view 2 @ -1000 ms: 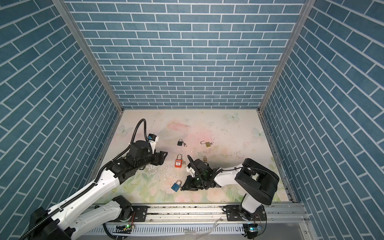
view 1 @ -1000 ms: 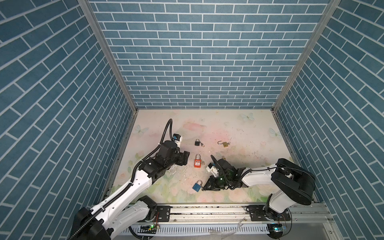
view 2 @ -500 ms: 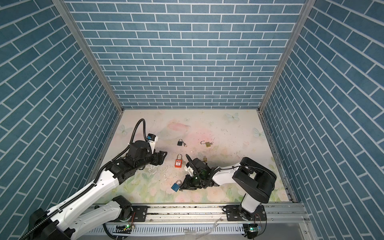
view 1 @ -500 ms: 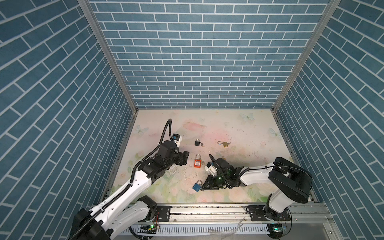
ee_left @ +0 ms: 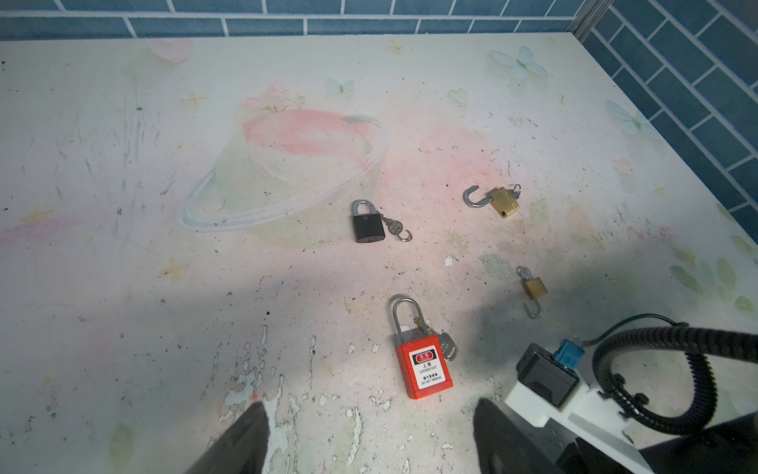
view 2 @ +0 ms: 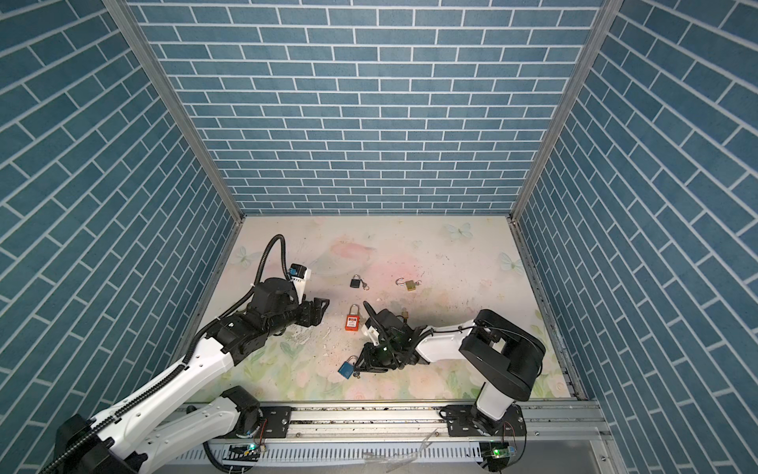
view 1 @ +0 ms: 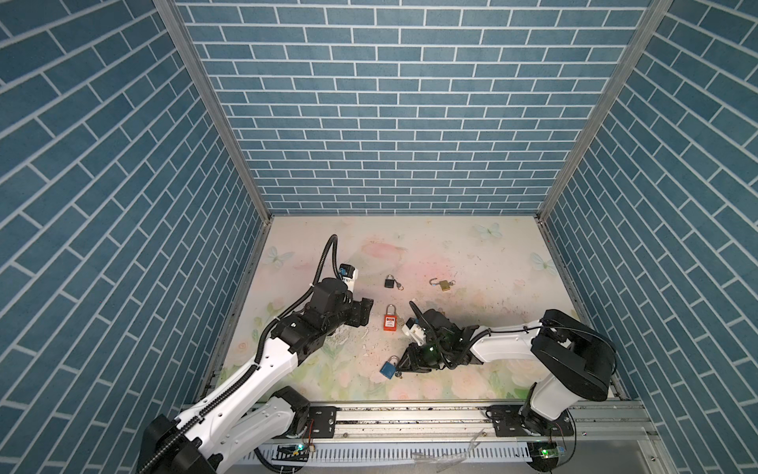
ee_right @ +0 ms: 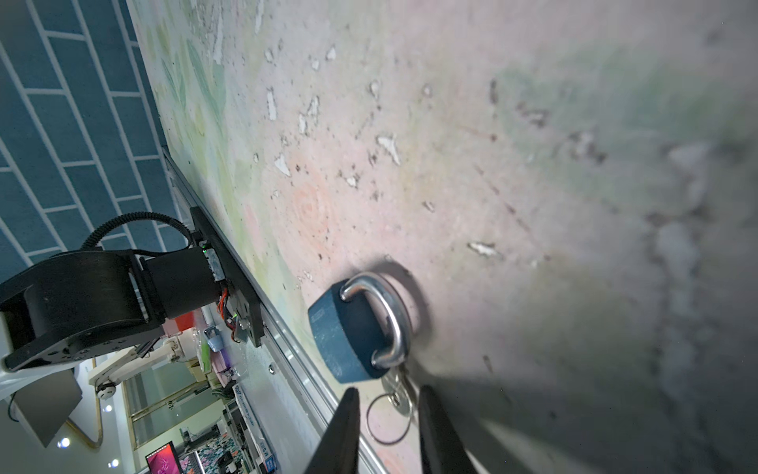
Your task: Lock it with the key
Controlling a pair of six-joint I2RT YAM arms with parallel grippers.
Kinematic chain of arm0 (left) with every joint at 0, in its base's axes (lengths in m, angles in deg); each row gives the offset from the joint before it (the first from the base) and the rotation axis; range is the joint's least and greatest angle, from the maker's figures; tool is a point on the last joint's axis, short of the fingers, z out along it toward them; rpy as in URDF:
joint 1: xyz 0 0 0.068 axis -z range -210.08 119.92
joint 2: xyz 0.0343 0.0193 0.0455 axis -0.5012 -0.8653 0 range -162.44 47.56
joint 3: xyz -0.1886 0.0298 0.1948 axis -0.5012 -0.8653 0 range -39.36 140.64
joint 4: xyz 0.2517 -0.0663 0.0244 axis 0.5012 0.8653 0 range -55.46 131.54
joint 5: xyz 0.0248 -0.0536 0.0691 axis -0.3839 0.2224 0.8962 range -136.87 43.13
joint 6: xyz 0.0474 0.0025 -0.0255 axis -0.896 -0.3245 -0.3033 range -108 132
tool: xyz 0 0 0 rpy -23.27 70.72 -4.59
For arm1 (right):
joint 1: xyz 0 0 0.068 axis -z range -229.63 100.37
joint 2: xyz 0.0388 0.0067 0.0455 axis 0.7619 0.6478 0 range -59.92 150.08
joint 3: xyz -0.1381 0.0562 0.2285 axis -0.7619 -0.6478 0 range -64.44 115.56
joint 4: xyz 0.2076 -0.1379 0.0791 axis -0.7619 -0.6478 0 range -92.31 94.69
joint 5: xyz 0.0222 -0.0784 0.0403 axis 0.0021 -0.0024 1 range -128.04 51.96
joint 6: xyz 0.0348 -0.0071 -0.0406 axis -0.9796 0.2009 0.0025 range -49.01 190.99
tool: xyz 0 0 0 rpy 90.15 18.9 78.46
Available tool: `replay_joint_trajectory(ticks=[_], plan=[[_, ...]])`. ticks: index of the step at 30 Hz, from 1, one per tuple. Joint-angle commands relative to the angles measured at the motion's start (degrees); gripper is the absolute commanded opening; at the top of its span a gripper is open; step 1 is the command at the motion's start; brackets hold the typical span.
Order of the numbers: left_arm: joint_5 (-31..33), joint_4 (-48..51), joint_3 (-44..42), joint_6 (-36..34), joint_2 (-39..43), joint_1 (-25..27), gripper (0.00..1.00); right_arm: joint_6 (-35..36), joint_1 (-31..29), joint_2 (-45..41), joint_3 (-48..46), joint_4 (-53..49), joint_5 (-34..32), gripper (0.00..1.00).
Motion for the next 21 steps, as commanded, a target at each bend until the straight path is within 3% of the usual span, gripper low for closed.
replay_joint_trajectory(ticks=[1, 6, 12, 16, 21], plan=[[0.67, 0.98, 0.48, -0.03, 1.08, -0.6, 0.82, 4.35, 1.64, -4.98, 1.72, -6.47, -3.35, 0.31], [4.3, 0.72, 1.66, -0.25, 2.88, -0.68, 0.87, 10.61, 5.48, -15.3, 3.65, -14.87, -10.32, 0.4], [13.37, 1.39, 4.33, 3.36, 3.53, -1.5, 0.87, 17.18, 10.72, -26.83, 6.94, -25.79, -25.34, 0.51], [11.63, 1.01, 5.02, 4.74, 2.3, -2.29, 0.87, 19.0, 13.58, -33.18, 6.29, -27.94, -31.93, 0.63], [3.61, -1.21, 4.31, 6.86, 0.19, -2.26, 0.87, 18.25, 17.02, -38.68, 4.27, -30.75, -36.04, 0.67]])
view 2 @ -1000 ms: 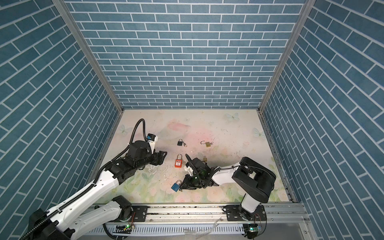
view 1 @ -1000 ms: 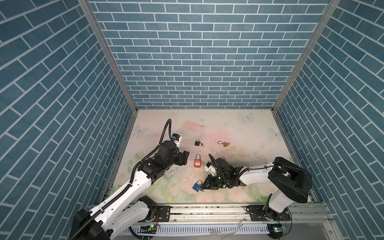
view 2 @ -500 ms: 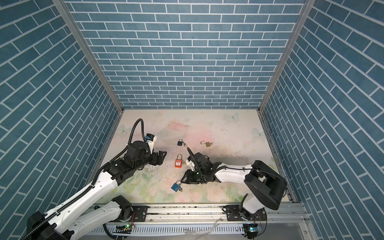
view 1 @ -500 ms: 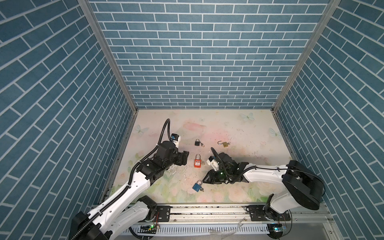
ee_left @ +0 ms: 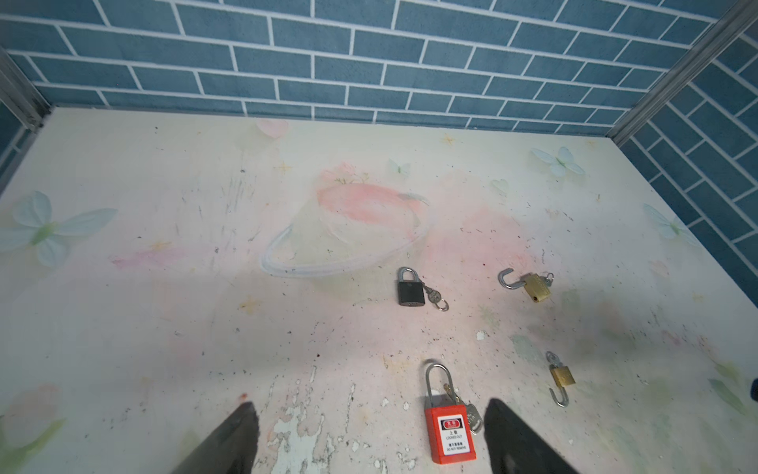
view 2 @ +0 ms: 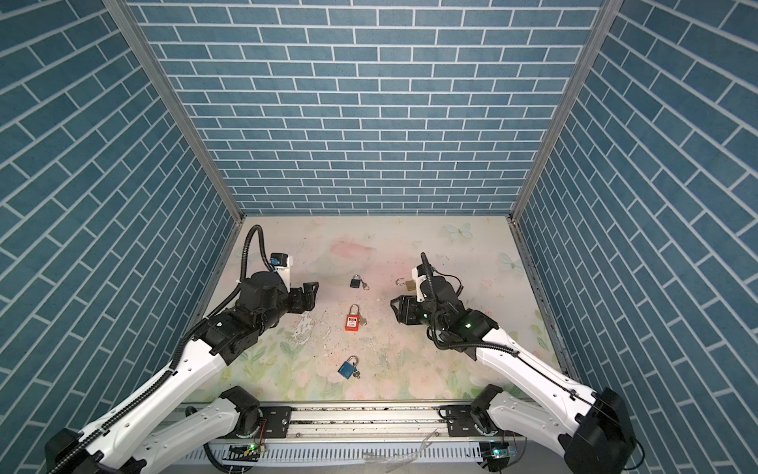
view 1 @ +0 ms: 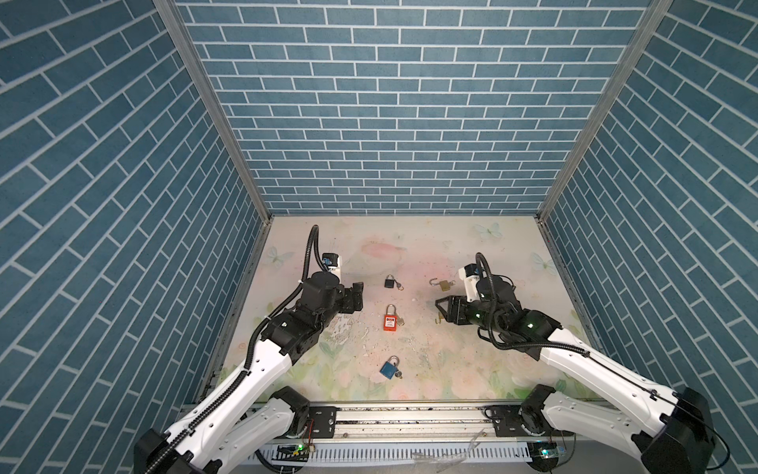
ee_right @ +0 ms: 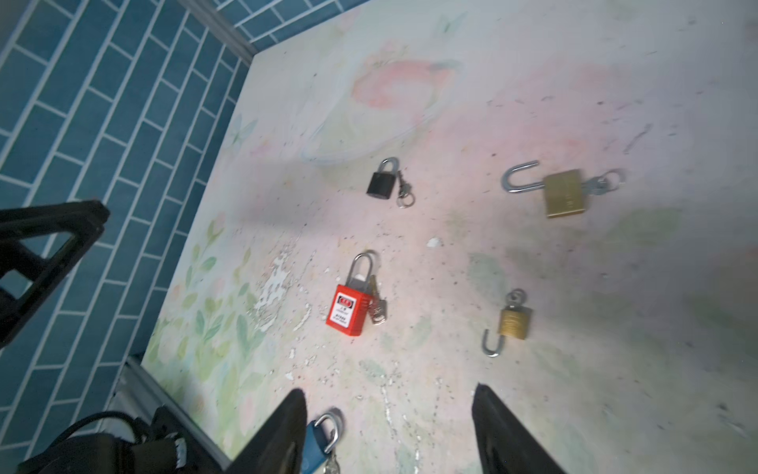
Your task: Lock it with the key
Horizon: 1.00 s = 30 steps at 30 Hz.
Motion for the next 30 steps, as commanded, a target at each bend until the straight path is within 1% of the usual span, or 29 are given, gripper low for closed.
replay_joint_trajectory(ticks=[1, 4, 6, 8, 10, 12, 14, 17, 20, 23, 28, 30], plan=[[-5.63, -1.17, 0.35, 2.92, -1.95, -0.34, 0.87, 0.83, 1.52, -3.44, -2.3, -5.24, -7.15, 0.67], [-8.98, -1.35, 1.14, 3.62, -5.05, 0.31, 0.87, -1.51, 2.56, -7.29, -4.78, -6.3, -11.04, 0.7], [-9.19, -1.04, 2.34, 3.31, -7.34, 1.36, 0.87, -3.04, 3.37, -9.82, -6.71, -6.66, -13.01, 0.72], [-8.34, -0.41, 4.31, 2.31, -10.28, 3.46, 0.87, -4.21, 4.95, -12.09, -8.5, -6.72, -13.68, 0.75], [-6.85, 0.4, 6.96, 1.15, -13.48, 5.84, 0.87, -4.8, 7.01, -13.3, -9.76, -6.23, -13.12, 0.81], [-6.35, 0.68, 9.21, 0.81, -16.69, 7.7, 0.87, -4.5, 9.69, -13.31, -10.38, -5.07, -11.18, 0.83], [-6.44, 0.16, 10.9, 0.79, -19.82, 9.43, 0.87, -3.25, 13.08, -11.98, -10.51, -2.73, -7.79, 0.83], [-6.35, -1.02, 12.69, 0.56, -23.02, 11.81, 0.87, -0.9, 17.98, -8.12, -9.81, 1.92, -0.62, 0.84], [-5.26, -1.56, 13.65, 0.45, -25.08, 14.19, 0.87, 0.74, 20.79, -2.17, -7.87, 5.73, 5.29, 0.83], [-4.92, -2.54, 13.39, 0.83, -25.78, 15.28, 0.87, 2.4, 21.32, 5.09, -4.62, 6.77, 8.13, 0.82], [-4.98, -5.08, 10.83, 1.34, -24.75, 15.32, 0.87, 5.09, 21.29, 17.07, 0.78, 8.27, 14.26, 0.79], [-4.82, -5.55, 10.1, 1.1, -24.32, 15.34, 0.87, 5.7, 21.28, 21.64, 2.91, 8.47, 15.64, 0.79]])
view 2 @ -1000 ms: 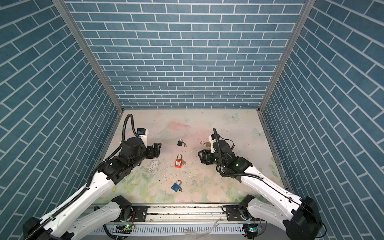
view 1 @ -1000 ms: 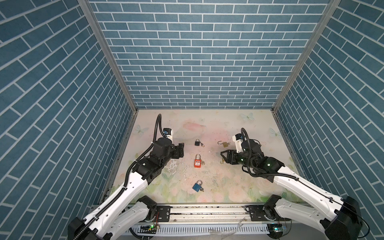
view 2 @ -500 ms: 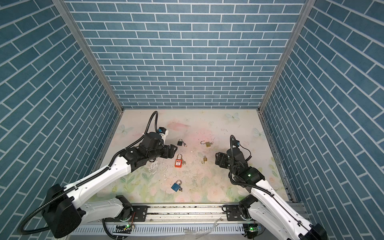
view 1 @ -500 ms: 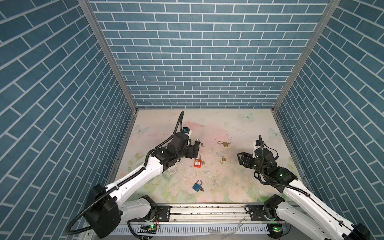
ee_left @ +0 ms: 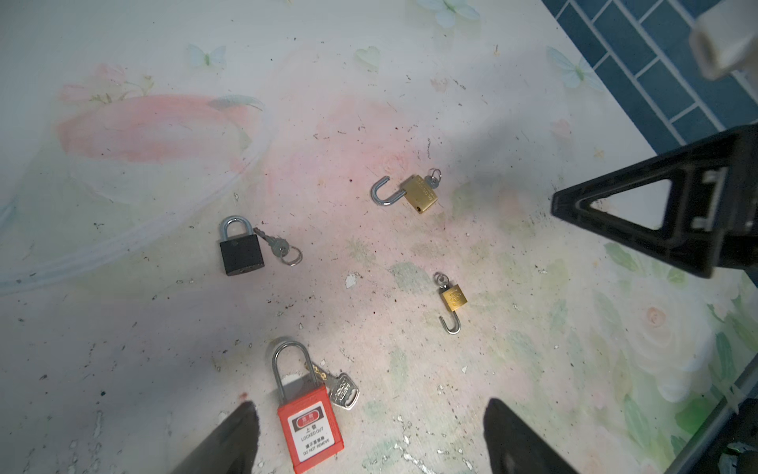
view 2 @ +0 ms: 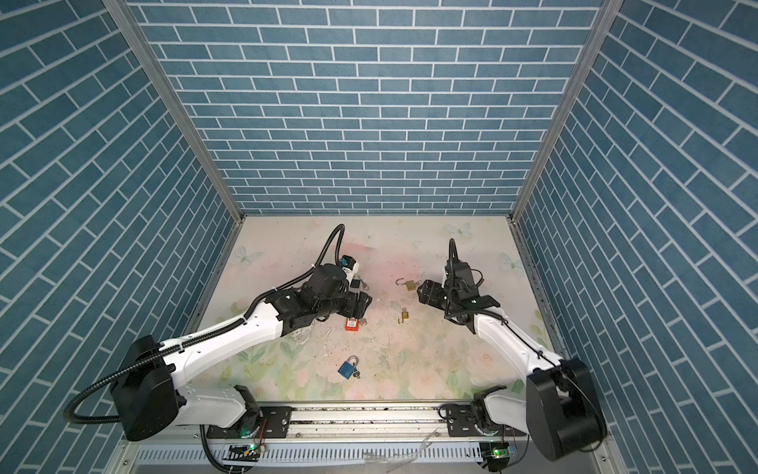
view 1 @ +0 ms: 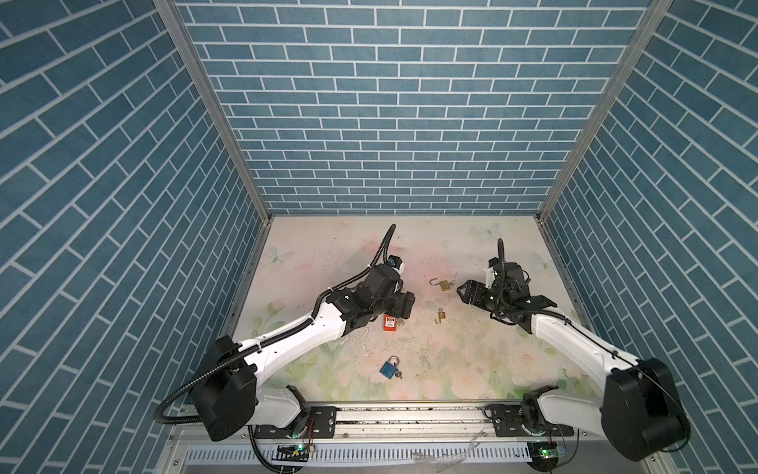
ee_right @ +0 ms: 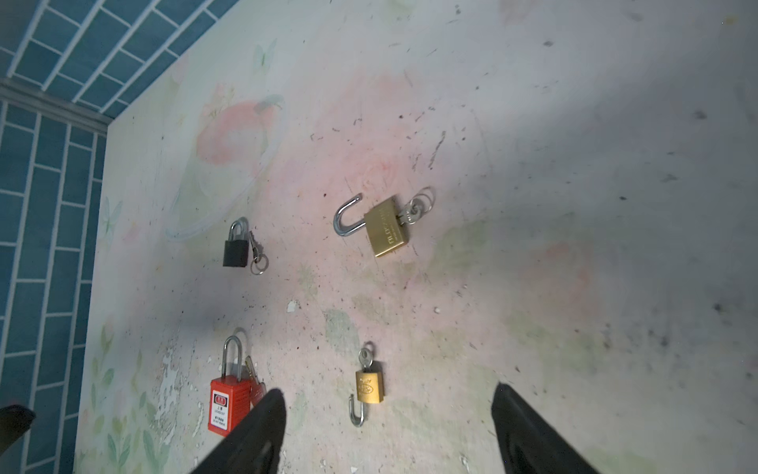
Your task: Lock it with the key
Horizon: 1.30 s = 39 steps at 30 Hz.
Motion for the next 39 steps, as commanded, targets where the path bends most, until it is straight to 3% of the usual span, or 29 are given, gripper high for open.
replay_joint_trajectory(ticks=[1, 17, 31, 39], plan=[[1.37, -2.23, -1.73, -0.18, 1.43, 0.13, 0.87, 3.43, 0.14, 6.13, 3.43, 2.28, 5.72, 0.78], [1.07, -4.7, -5.17, 0.14, 3.46, 0.1, 0.87, 8.14, 0.18, 25.5, 13.94, 3.27, 7.06, 0.75], [1.58, -4.39, -5.48, 2.15, 4.17, 0.1, 0.87, 8.87, -0.33, 31.55, 14.98, 6.35, 10.71, 0.69], [1.79, -3.8, -5.2, 2.42, 4.17, 0.07, 0.87, 8.28, -4.11, 33.42, 16.69, 6.23, 11.43, 0.66]])
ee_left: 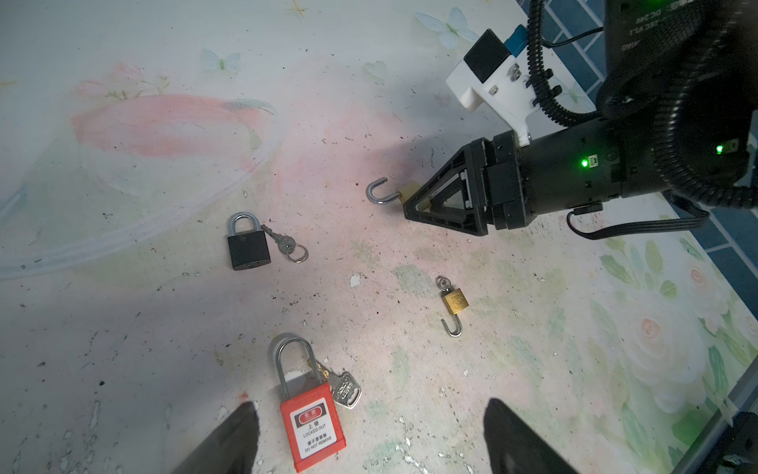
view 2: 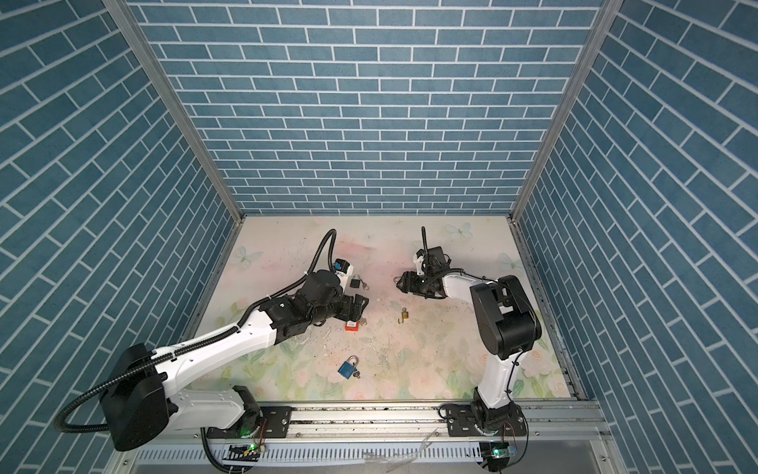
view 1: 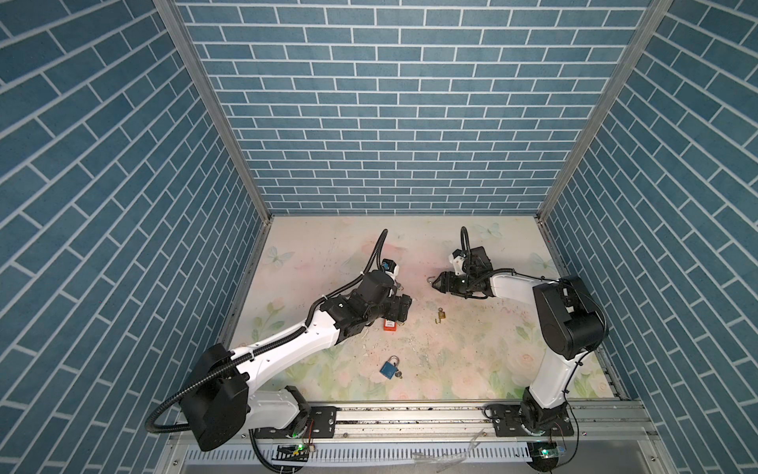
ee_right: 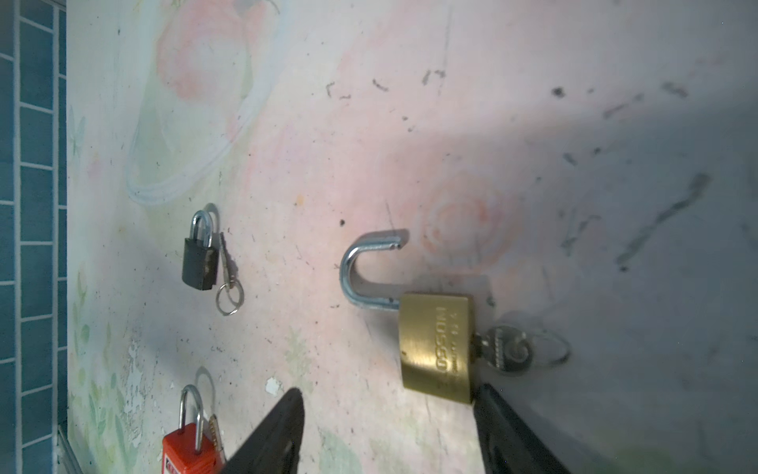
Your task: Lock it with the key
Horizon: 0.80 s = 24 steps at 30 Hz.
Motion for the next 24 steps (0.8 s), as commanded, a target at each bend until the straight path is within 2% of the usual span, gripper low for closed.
replay_joint_trajectory(ticks=[1, 10, 15, 20, 24], plan=[[1.27, 0.32, -0.18, 0.66, 0.8, 0.1, 0.87, 0.41, -2.58, 1.96, 1.07, -1.77, 1.05, 0.66], [1.79, 0.93, -0.48, 1.07, 1.41, 0.15, 0.87, -1.72, -5.08, 1.11, 2.32, -0.58, -1.35, 0.64], [3.05, 1.91, -0.27, 1.91, 2.4, 0.12, 0.87, -1.08, -3.58, -4.84, 0.46, -0.88, -1.8, 0.64], [4.99, 1.05, -0.54, 4.32, 2.7, 0.11, 0.87, 1.74, -2.4, -13.89, -3.78, -0.54, -6.05, 0.65], [5.27, 0.81, 0.49, 5.24, 1.26, 0.14, 0.87, 6.8, -2.26, -15.29, -3.79, -1.27, -9.24, 0.68]])
